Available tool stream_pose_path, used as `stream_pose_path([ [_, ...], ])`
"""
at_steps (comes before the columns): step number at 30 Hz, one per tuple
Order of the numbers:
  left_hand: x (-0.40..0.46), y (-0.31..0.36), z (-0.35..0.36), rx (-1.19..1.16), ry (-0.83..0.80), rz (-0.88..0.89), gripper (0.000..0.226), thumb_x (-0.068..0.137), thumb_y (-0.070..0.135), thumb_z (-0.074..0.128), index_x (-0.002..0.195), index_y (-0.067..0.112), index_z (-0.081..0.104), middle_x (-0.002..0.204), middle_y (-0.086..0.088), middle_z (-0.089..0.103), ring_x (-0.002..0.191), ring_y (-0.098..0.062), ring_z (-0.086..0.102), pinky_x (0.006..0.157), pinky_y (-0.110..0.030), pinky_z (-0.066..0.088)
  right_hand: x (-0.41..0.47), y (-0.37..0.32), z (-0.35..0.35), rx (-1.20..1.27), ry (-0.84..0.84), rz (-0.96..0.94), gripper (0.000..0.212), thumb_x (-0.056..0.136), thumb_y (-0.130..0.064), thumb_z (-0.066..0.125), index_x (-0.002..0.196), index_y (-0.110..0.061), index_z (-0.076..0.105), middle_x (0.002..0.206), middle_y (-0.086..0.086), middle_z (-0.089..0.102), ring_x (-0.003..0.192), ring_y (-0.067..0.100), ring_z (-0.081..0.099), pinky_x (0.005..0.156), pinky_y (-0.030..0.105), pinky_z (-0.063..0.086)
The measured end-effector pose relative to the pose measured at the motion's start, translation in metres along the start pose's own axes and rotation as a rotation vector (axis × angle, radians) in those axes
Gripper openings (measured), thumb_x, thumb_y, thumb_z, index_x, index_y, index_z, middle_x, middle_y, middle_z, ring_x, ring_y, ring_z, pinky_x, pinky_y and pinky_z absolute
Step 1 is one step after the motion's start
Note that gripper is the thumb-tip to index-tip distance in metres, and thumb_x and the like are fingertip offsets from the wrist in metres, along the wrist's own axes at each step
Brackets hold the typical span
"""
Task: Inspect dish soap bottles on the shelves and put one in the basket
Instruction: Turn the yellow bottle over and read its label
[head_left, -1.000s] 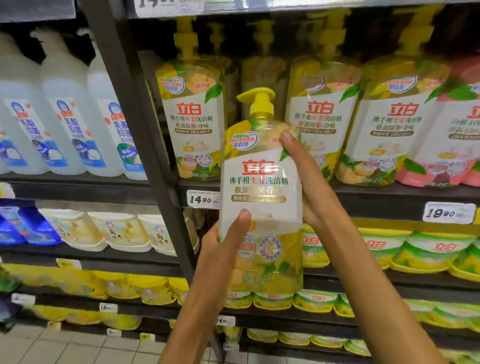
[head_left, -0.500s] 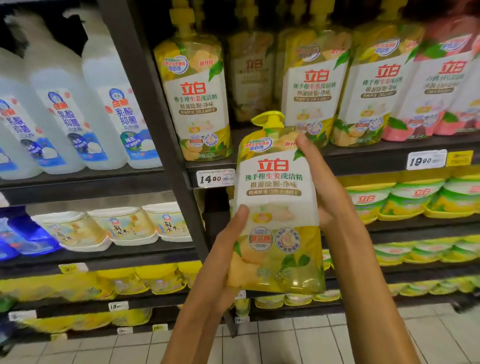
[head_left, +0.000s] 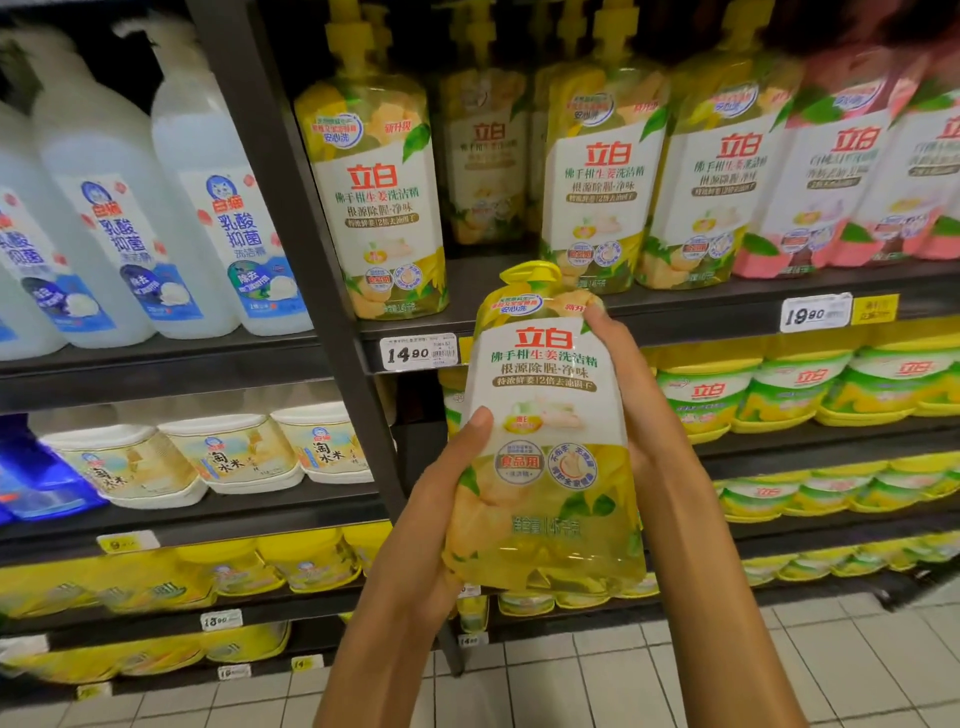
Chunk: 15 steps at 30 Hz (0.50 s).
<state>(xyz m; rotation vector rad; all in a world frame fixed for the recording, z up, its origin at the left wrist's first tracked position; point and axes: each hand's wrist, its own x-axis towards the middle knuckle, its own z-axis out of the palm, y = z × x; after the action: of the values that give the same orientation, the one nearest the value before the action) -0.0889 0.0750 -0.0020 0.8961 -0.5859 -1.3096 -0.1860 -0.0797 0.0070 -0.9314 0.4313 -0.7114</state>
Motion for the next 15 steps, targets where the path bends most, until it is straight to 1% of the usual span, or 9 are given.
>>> stream_pose_path([
  [2, 0.003, -0.005, 0.001, 0.047, 0.011, -0.023, 0.039, 0.083, 0.046, 0.060, 0.114, 0.024, 0.070, 0.117, -0.010, 0.070, 0.106, -0.027, 0.067, 0.083, -0.042, 0.058, 0.000, -0.003, -0.004, -0.010, 0.009, -0.017, 0.035, 0.097, -0.048, 0.049, 0.088, -0.032, 0.079, 0.099, 0.006, 0.076, 0.092, 0.023, 0.074, 0.067, 0.034, 0.059],
  [3, 0.005, -0.008, 0.001, 0.083, 0.022, -0.026, 0.043, 0.083, 0.048, 0.061, 0.119, 0.024, 0.068, 0.118, -0.009, 0.069, 0.108, -0.027, 0.066, 0.086, -0.043, 0.057, 0.000, -0.006, -0.005, -0.025, 0.029, -0.033, 0.032, 0.095, -0.048, 0.052, 0.101, -0.028, 0.077, 0.106, 0.010, 0.074, 0.097, 0.026, 0.072, 0.071, 0.037, 0.059],
  [5, 0.009, -0.012, 0.000, 0.153, 0.047, -0.021, 0.050, 0.079, 0.054, 0.064, 0.121, 0.026, 0.064, 0.117, -0.006, 0.070, 0.107, -0.025, 0.067, 0.084, -0.040, 0.057, -0.001, -0.009, -0.008, -0.072, 0.064, -0.080, 0.044, 0.092, -0.048, 0.056, 0.125, -0.019, 0.063, 0.118, 0.015, 0.069, 0.108, 0.032, 0.067, 0.085, 0.045, 0.057],
  [6, 0.011, -0.013, 0.000, 0.187, 0.046, -0.023, 0.049, 0.077, 0.057, 0.064, 0.118, 0.029, 0.065, 0.115, -0.004, 0.071, 0.106, -0.022, 0.068, 0.080, -0.037, 0.059, -0.001, -0.011, -0.009, -0.099, 0.076, -0.115, 0.049, 0.091, -0.047, 0.058, 0.130, -0.016, 0.059, 0.119, 0.016, 0.068, 0.109, 0.033, 0.066, 0.089, 0.048, 0.056],
  [7, 0.014, -0.015, 0.000, 0.219, 0.032, -0.029, 0.048, 0.076, 0.060, 0.059, 0.114, 0.032, 0.067, 0.114, -0.002, 0.071, 0.105, -0.021, 0.068, 0.076, -0.034, 0.059, -0.001, -0.013, -0.010, -0.130, 0.092, -0.158, 0.052, 0.090, -0.046, 0.060, 0.131, -0.014, 0.056, 0.118, 0.016, 0.069, 0.108, 0.033, 0.067, 0.089, 0.048, 0.056],
  [8, 0.017, -0.017, -0.001, 0.244, 0.020, -0.033, 0.046, 0.077, 0.062, 0.053, 0.112, 0.036, 0.068, 0.115, -0.001, 0.071, 0.105, -0.020, 0.068, 0.075, -0.033, 0.059, -0.001, -0.014, -0.011, -0.159, 0.099, -0.200, 0.052, 0.089, -0.043, 0.062, 0.130, -0.013, 0.055, 0.114, 0.014, 0.070, 0.104, 0.031, 0.069, 0.085, 0.046, 0.057],
  [11, 0.023, -0.021, 0.001, 0.266, 0.040, 0.003, 0.042, 0.084, 0.064, 0.041, 0.111, 0.045, 0.067, 0.118, 0.002, 0.070, 0.109, -0.017, 0.066, 0.079, -0.033, 0.058, -0.001, -0.019, -0.011, -0.188, 0.074, -0.252, 0.048, 0.085, -0.038, 0.063, 0.126, -0.014, 0.055, 0.101, 0.006, 0.074, 0.092, 0.022, 0.072, 0.069, 0.033, 0.058],
  [13, 0.027, -0.022, 0.003, 0.263, 0.060, 0.035, 0.042, 0.085, 0.065, 0.038, 0.110, 0.047, 0.067, 0.118, 0.003, 0.070, 0.110, -0.017, 0.066, 0.085, -0.034, 0.057, 0.000, -0.021, -0.010, -0.193, 0.068, -0.257, 0.052, 0.084, -0.037, 0.064, 0.129, -0.014, 0.053, 0.099, 0.002, 0.075, 0.091, 0.019, 0.073, 0.066, 0.029, 0.057],
  [15, 0.030, -0.027, 0.004, 0.261, 0.068, 0.091, 0.041, 0.087, 0.064, 0.037, 0.109, 0.047, 0.067, 0.116, 0.003, 0.070, 0.109, -0.017, 0.066, 0.085, -0.034, 0.057, 0.001, -0.024, -0.006, -0.226, 0.080, -0.252, 0.061, 0.081, -0.040, 0.065, 0.134, -0.016, 0.050, 0.101, -0.001, 0.076, 0.092, 0.017, 0.073, 0.065, 0.026, 0.057],
])
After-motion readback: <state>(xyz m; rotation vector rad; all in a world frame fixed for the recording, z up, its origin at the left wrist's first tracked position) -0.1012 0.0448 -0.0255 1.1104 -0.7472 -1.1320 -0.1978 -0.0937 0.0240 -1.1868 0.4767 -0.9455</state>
